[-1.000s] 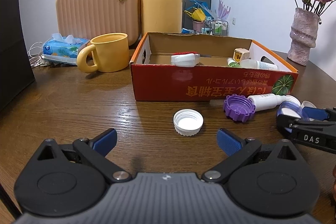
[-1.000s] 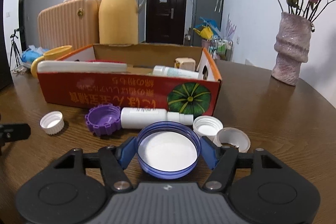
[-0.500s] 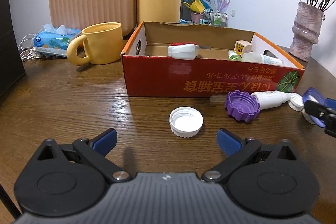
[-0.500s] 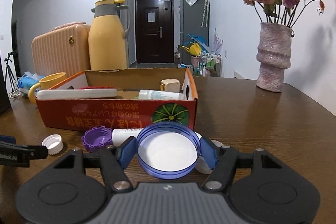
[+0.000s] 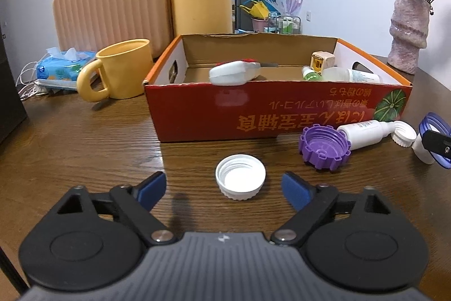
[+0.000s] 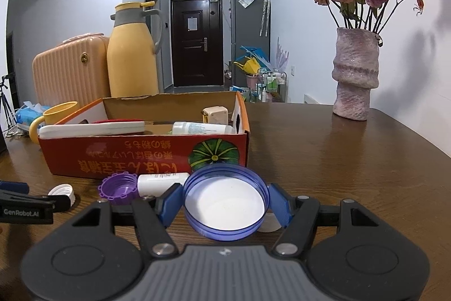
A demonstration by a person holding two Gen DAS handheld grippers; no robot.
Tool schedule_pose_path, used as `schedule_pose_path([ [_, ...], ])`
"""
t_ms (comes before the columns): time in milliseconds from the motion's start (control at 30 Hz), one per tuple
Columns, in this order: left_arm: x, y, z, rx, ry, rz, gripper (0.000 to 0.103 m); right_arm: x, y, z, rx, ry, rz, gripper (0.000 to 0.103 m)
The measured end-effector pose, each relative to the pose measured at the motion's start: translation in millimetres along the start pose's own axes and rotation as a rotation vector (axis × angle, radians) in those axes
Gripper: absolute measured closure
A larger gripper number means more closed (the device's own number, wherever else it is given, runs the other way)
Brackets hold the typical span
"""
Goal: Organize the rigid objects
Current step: 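Grasp the white bottle cap with the left tool while the right tool lifts the blue lid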
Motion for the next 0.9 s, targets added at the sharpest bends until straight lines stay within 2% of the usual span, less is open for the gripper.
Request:
schedule_pose_path([
  [167, 7, -5, -1, 0.012, 0.025, -0.043, 0.042, 1, 1, 0, -0.004, 0.001, -0.001, 0.037],
  [200, 8, -6, -1, 0.013, 0.035, -0.064, 0.052, 1, 1, -1, -0.004, 0.001, -0.002, 0.037],
  [267, 9, -9, -2, 0.018, 0.039, -0.089, 0.062, 1, 1, -1, -0.003, 0.002, -0.004, 0.037],
  [900, -19, -15, 4, 0.012, -0.03, -0.168, 0.063, -3, 5, -2, -0.019, -0.012, 0.0, 0.037],
])
Point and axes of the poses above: each gripper's, at about its wrist camera, not at the fingertips, and x roughly the way its jaws point, y to its left, z to its top, the point moved 7 cm from there along x, roughly the way its jaws point
